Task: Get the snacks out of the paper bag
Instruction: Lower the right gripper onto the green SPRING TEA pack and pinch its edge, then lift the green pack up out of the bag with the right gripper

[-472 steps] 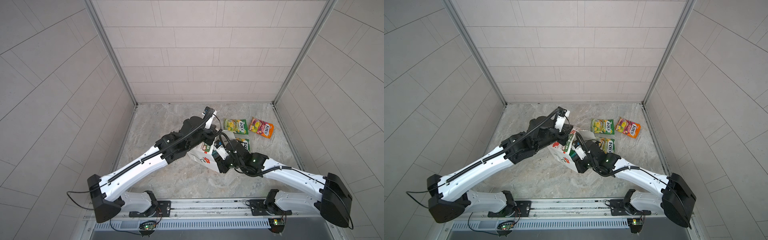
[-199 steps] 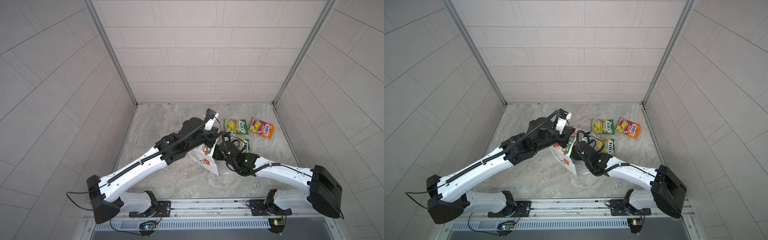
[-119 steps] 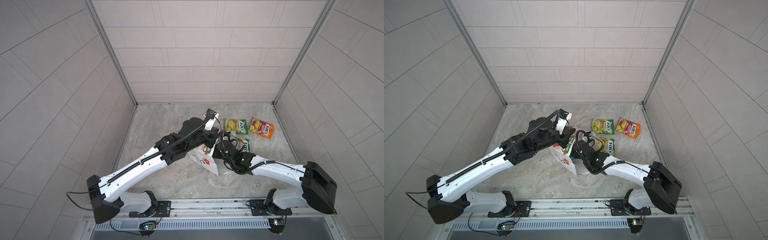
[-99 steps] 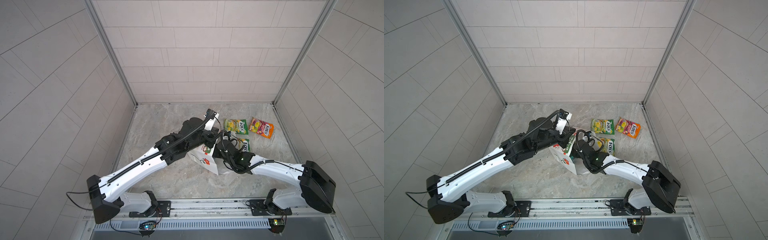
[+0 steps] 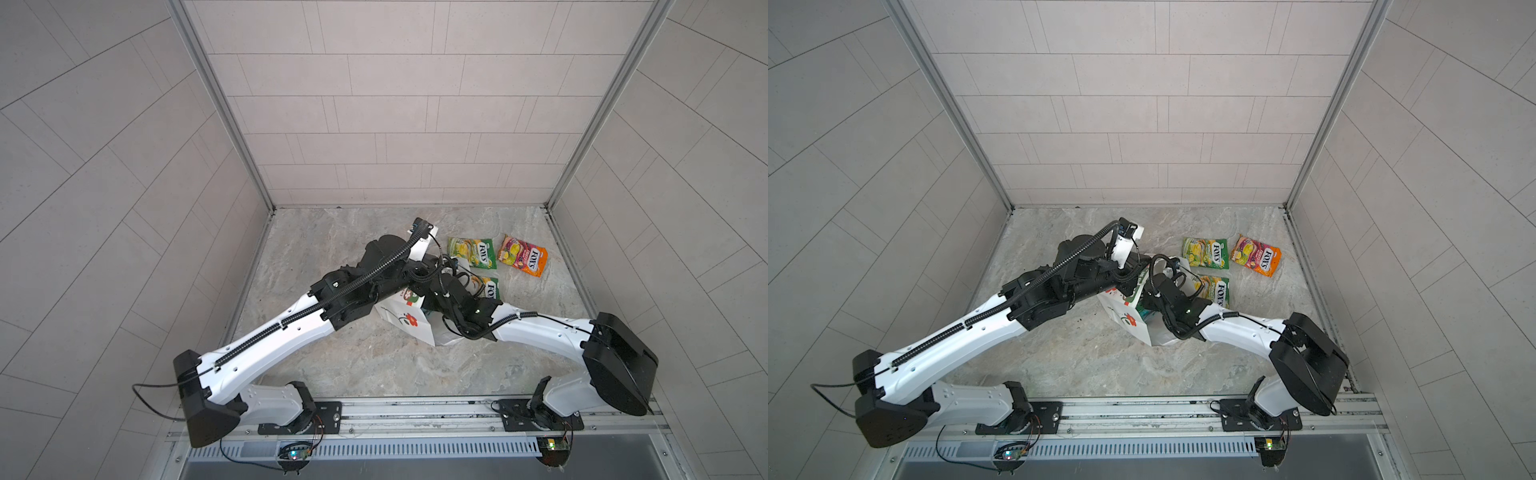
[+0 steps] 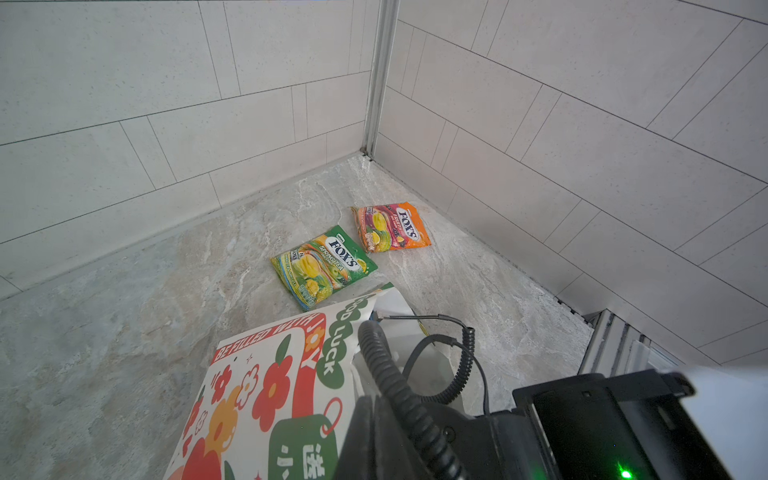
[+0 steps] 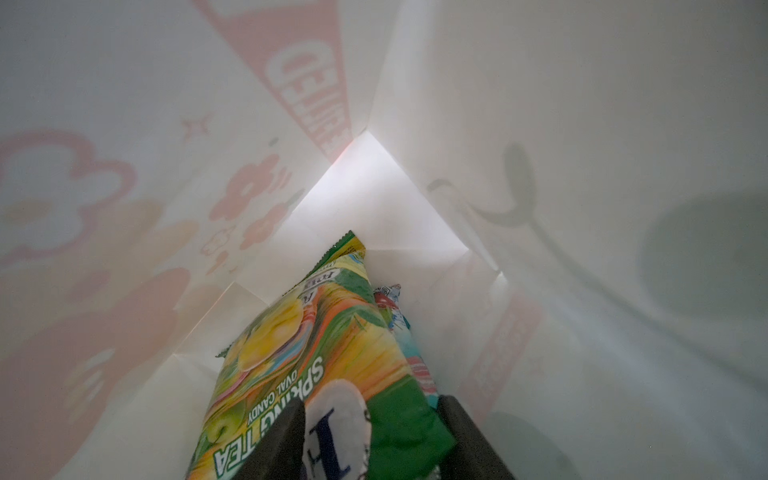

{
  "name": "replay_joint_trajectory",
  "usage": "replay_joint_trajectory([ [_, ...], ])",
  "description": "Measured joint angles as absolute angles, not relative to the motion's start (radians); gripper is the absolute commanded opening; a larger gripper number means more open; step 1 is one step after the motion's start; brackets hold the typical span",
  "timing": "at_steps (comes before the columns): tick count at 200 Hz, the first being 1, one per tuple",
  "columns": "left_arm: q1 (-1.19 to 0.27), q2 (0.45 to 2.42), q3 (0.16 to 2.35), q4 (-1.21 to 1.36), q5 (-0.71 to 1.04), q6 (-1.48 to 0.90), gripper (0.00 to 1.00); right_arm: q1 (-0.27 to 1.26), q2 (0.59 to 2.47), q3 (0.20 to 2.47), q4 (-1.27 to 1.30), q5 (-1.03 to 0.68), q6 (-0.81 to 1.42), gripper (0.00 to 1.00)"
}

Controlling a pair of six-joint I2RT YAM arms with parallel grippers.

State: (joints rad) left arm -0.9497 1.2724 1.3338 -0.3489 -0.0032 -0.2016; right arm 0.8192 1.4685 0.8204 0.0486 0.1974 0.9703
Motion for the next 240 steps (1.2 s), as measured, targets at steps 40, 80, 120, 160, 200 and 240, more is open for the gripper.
replay_joint_trajectory([
  [40,-0.950,1.272,1.334,-0.350,-0.006,-0.201,0.00,0.810,1.480,0.823,0.063,0.166,0.969,0.08],
  [80,-0.950,1.272,1.333,-0.349,-0.014,-0.200,0.00,0.804,1.477,0.825,0.064,0.141,0.952,0.00],
  [120,-0.950,1.272,1.329,-0.351,-0.027,-0.192,0.00,0.797,1.425,0.825,0.062,0.112,0.904,0.00],
  [160,-0.950,1.272,1.328,-0.353,-0.039,-0.189,0.00,0.796,1.351,0.824,0.052,0.086,0.865,0.00],
  [200,-0.950,1.272,1.328,-0.354,-0.056,-0.190,0.00,0.795,1.273,0.814,0.025,0.077,0.837,0.00],
  [240,-0.950,1.272,1.328,-0.356,-0.073,-0.190,0.00,0.789,1.171,0.810,-0.017,0.075,0.808,0.00],
])
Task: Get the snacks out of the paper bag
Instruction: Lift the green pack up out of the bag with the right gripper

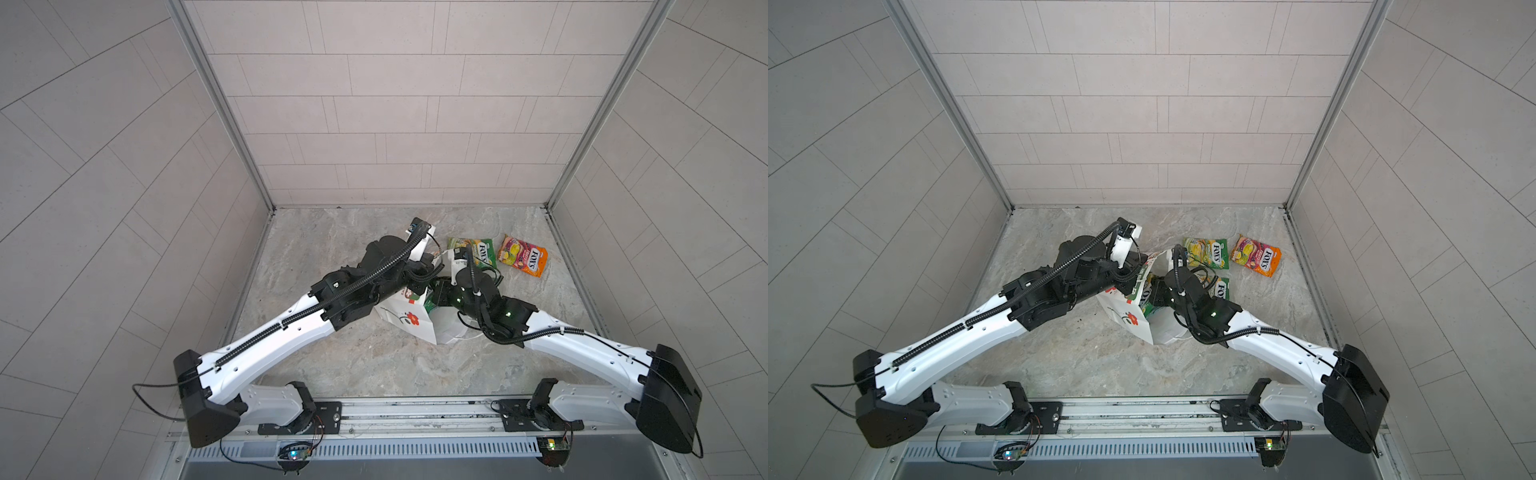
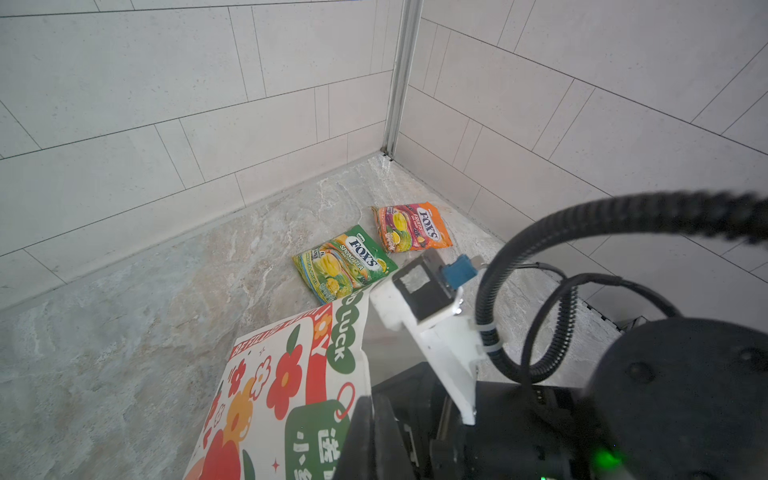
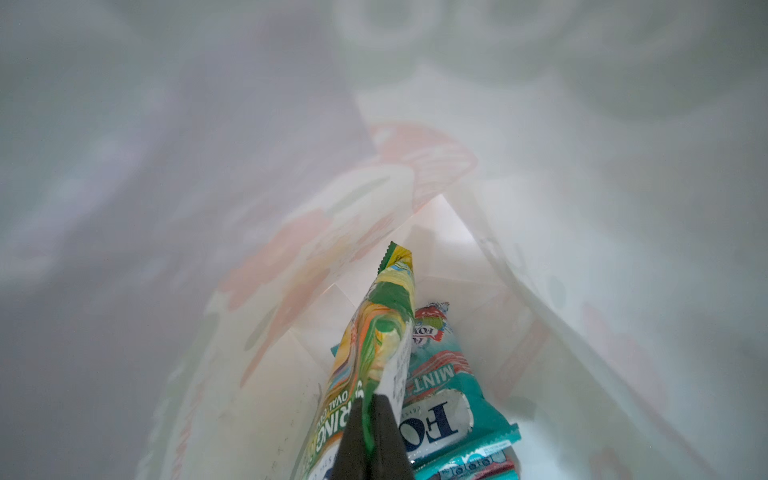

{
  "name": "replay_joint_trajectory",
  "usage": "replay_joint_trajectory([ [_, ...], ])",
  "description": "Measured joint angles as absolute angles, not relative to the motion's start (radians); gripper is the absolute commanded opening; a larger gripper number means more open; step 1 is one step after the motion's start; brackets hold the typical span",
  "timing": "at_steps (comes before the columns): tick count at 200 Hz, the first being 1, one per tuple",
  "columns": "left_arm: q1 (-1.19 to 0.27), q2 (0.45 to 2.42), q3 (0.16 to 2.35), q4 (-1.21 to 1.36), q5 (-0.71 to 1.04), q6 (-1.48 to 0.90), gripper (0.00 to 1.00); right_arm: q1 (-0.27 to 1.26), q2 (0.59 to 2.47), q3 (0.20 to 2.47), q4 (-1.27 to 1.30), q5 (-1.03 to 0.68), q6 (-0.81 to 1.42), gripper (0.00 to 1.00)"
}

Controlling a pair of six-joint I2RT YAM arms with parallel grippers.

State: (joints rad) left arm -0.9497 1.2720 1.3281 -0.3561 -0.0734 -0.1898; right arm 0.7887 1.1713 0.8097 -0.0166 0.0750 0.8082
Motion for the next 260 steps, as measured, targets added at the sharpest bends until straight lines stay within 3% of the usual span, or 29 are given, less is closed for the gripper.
replay_joint_trajectory([
  [116,-0.950,1.272,1.326,-0.357,-0.130,-0.191,0.00,0.770,1.005,0.837,-0.178,0.065,0.759,0.00],
  [260,-0.950,1.309,1.374,-0.418,-0.282,-0.245,0.00,0.738,0.984,1.053,-0.391,-0.155,0.623,0.00],
])
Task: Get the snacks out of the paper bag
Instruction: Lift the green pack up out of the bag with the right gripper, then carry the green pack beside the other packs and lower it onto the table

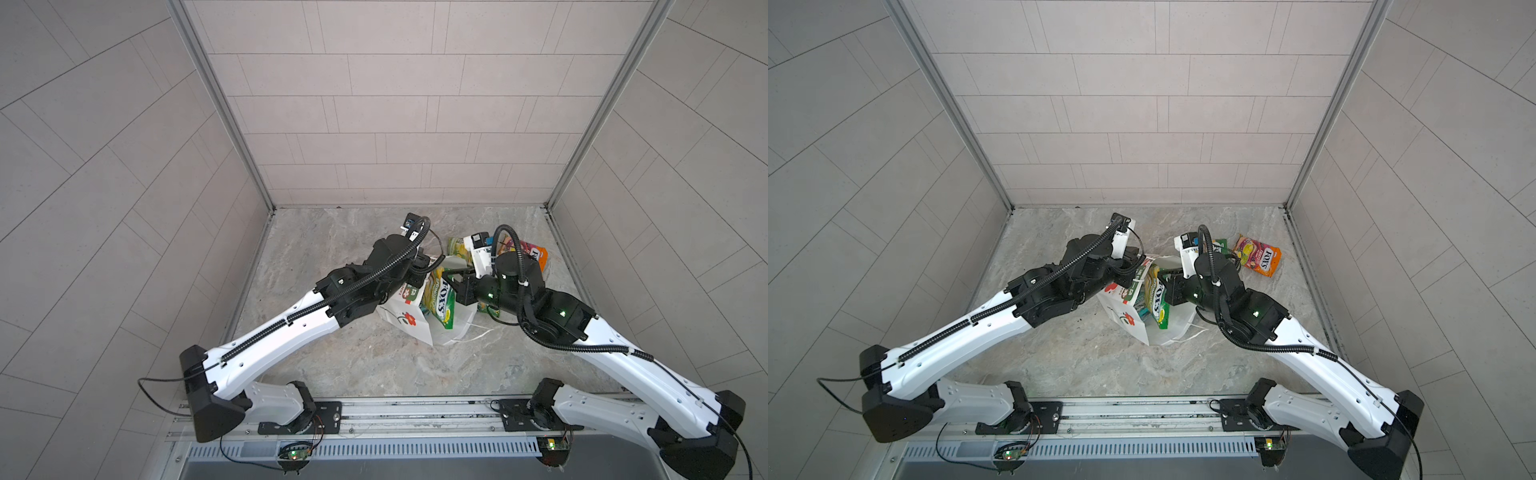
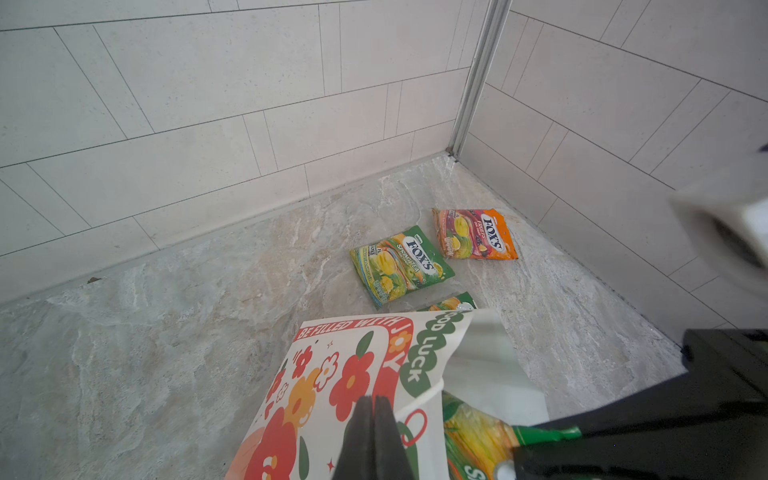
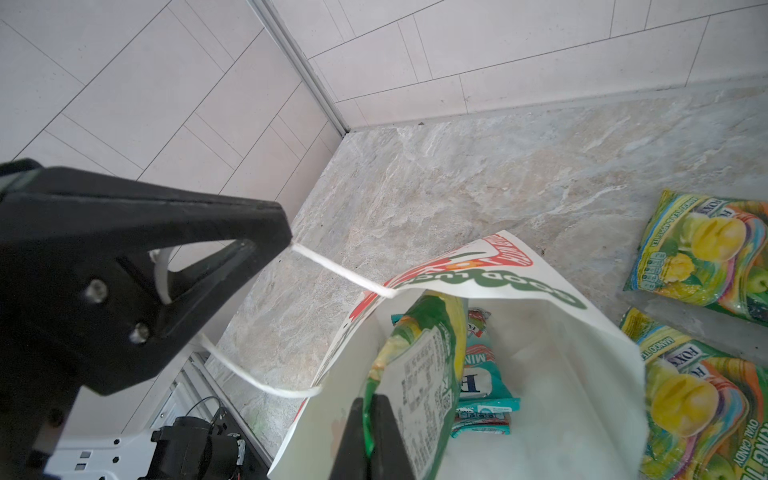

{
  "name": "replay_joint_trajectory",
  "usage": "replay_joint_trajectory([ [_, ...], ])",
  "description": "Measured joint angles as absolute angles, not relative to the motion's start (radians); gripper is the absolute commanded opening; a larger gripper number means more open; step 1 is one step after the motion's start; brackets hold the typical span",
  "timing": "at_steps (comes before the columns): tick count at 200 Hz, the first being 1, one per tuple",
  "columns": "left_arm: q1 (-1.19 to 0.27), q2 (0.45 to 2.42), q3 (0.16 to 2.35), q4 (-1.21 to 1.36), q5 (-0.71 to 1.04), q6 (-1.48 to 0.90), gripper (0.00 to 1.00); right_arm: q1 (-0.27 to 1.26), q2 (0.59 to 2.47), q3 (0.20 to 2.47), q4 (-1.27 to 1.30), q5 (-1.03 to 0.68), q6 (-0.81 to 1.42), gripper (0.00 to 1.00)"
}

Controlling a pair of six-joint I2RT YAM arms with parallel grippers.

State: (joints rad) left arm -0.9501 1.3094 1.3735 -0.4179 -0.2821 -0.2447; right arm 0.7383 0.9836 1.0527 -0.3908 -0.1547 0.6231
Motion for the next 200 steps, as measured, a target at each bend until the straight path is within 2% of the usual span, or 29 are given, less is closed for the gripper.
replay_joint_trajectory([
  [113,-0.950,1.313,1.382,-0.423,-0.308,-0.254,0.00,0.733,0.826,1.200,-0.509,-0.168,0.505,0.00],
  [149,-0.951,1.309,1.380,-0.423,-0.294,-0.254,0.00,0.732,0.783,1.273,-0.569,-0.070,0.450,0.00],
  [200,-0.951,1.307,1.380,-0.422,-0.281,-0.253,0.00,0.732,0.763,1.362,-0.694,0.170,0.347,0.00],
])
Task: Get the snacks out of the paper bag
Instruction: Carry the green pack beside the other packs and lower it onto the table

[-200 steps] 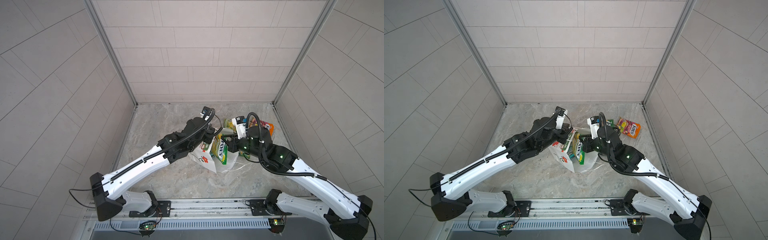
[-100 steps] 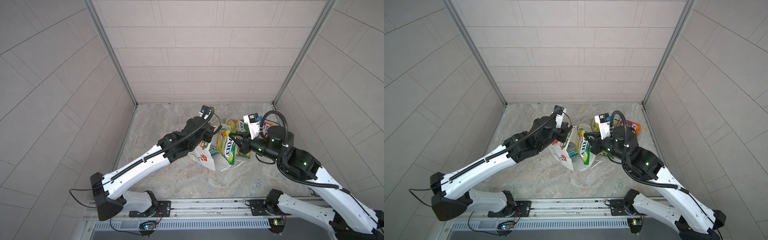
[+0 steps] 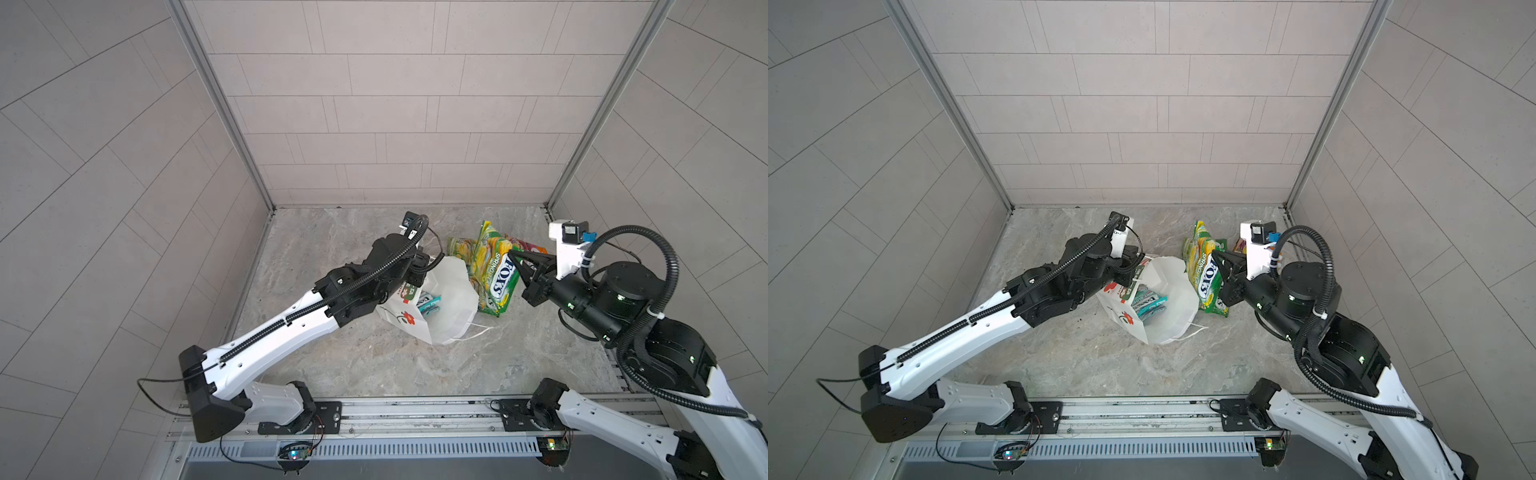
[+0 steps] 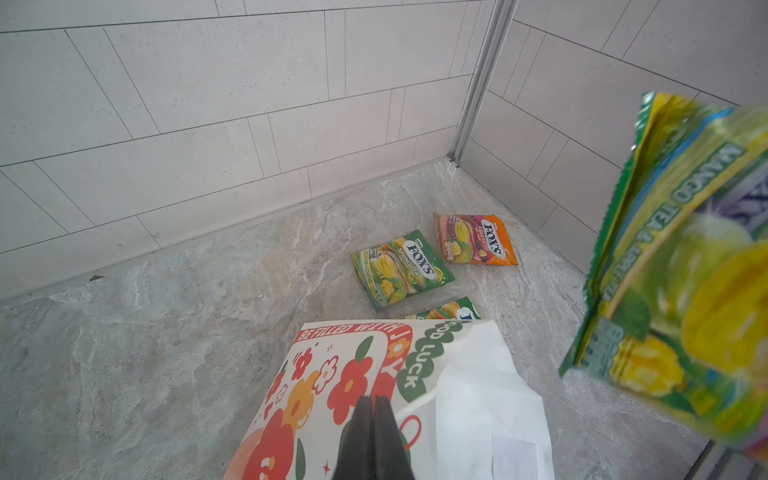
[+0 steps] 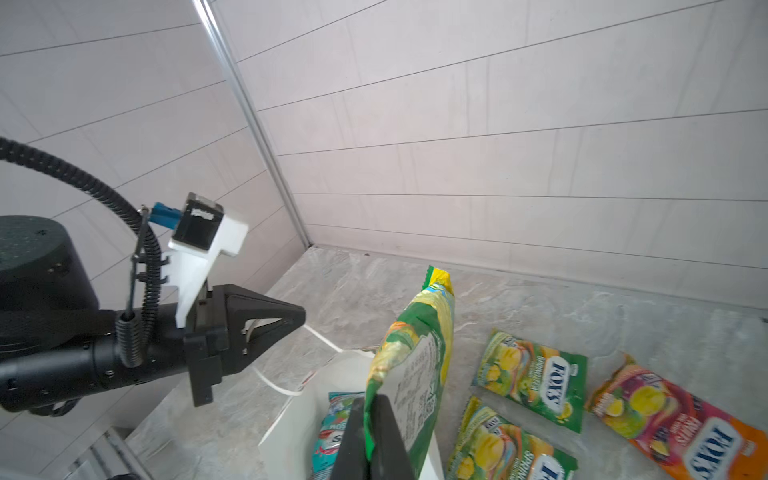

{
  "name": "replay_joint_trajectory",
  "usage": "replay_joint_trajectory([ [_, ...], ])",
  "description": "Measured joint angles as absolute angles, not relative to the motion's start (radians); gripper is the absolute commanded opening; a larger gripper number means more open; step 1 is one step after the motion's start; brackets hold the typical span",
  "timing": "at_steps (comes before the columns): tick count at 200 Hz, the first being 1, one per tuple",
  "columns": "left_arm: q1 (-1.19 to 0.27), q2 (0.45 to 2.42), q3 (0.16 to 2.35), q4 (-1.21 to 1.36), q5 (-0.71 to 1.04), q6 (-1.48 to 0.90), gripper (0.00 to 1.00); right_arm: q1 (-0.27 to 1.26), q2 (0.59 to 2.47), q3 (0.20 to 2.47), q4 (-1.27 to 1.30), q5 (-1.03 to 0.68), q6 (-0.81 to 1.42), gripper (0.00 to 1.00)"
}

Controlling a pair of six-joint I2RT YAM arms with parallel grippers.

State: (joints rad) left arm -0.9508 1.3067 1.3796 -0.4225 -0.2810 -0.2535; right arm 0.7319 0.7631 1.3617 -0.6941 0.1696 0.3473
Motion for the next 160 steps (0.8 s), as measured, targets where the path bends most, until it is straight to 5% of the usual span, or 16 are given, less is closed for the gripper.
replay_joint_trajectory([
  [72,-0.951,1.300,1.375,-0.419,-0.271,-0.253,0.00,0.657,0.827,1.386,-0.831,0.461,0.230,0.00],
  [160,-0.951,1.262,1.356,-0.416,-0.273,-0.242,0.00,0.230,0.984,1.261,-0.873,0.317,0.193,0.00],
])
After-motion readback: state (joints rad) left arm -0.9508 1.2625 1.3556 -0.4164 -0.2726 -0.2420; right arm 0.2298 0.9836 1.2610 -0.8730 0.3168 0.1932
